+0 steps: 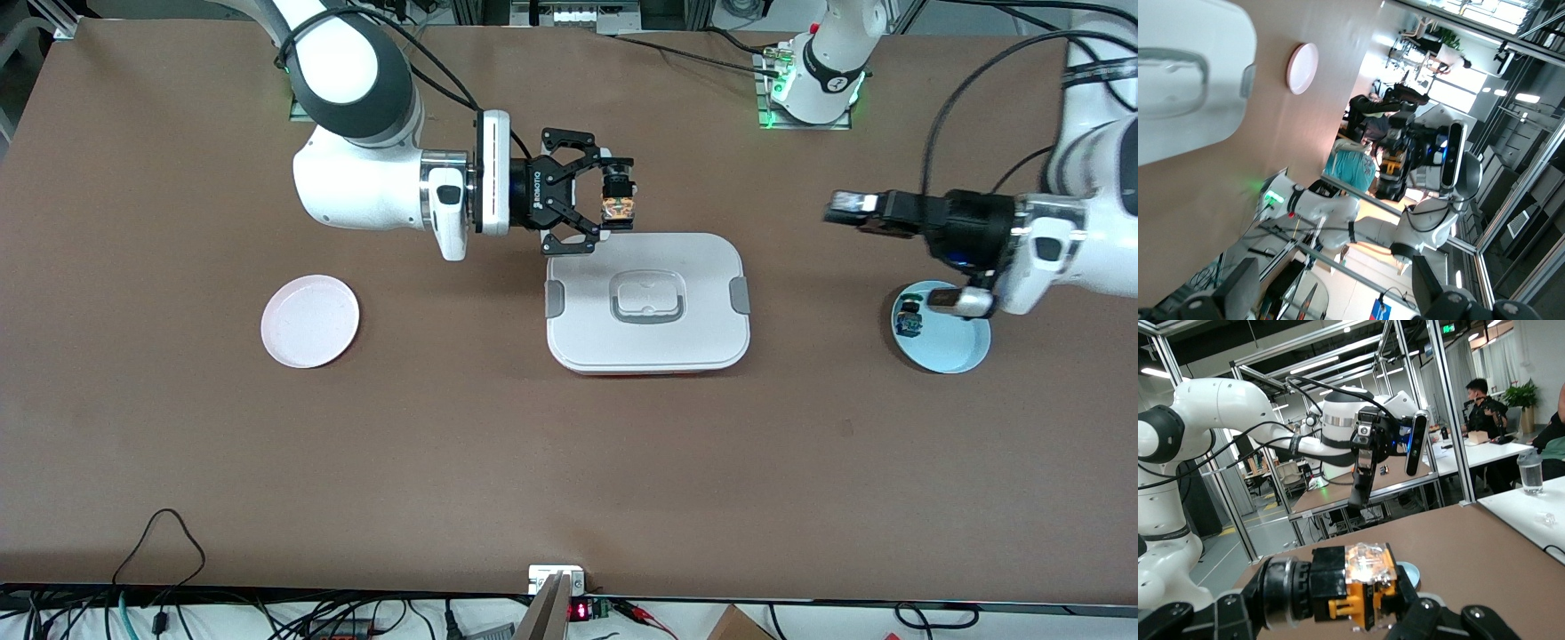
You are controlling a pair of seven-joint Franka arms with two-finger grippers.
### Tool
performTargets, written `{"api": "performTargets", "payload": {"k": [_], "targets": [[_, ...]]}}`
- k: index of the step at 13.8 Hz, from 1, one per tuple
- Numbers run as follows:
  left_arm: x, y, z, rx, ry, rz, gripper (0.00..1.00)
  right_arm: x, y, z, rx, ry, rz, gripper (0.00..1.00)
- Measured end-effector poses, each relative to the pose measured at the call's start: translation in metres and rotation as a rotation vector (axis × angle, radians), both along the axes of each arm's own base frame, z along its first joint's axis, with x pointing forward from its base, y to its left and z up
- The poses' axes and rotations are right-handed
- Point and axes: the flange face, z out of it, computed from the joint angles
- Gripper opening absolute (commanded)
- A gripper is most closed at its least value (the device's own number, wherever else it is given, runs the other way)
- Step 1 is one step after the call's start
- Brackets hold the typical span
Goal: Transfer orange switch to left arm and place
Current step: 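Carry the switch above the box while the left gripper reaches toward it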
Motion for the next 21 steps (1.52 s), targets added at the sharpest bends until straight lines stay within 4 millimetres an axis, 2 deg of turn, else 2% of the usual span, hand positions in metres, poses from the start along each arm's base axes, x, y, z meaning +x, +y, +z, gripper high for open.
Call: {"api": "performTargets", "payload": {"k": [2,4,7,9,12,13,16,19,21], "targets": [[0.002,-0.049,0.004,-0.007,-0.031,0.021,1.0,0.001,0.002,-0.003,0.037,-0.006,-0.016,0.0],[0.002,-0.089,0.006,-0.005,-0.051,0.055,1.0,-0.003,0.008,-0.004,0.052,0.003,-0.022,0.0],[-0.005,-0.139,0.011,-0.005,-0.031,0.108,1.0,-0.011,0.021,-0.012,0.063,0.033,-0.033,0.0],[-0.012,-0.159,0.01,0.001,-0.009,0.108,1.0,-0.013,0.025,-0.017,0.06,0.038,-0.033,0.0],[-0.019,-0.163,-0.006,0.015,0.027,0.099,0.99,-0.014,0.028,-0.017,0.049,0.034,-0.049,0.0],[-0.022,-0.164,-0.012,0.021,0.039,0.096,0.88,-0.014,0.028,-0.016,0.048,0.032,-0.051,0.0],[-0.029,-0.166,-0.022,0.034,0.059,0.09,0.75,-0.013,0.028,-0.013,0.05,0.027,-0.056,0.0],[-0.029,-0.164,-0.019,0.025,0.06,0.098,0.53,-0.012,0.028,-0.013,0.049,0.027,-0.057,0.0],[-0.03,-0.163,-0.015,0.024,0.065,0.098,0.27,-0.013,0.029,-0.013,0.049,0.025,-0.057,0.0]]}}
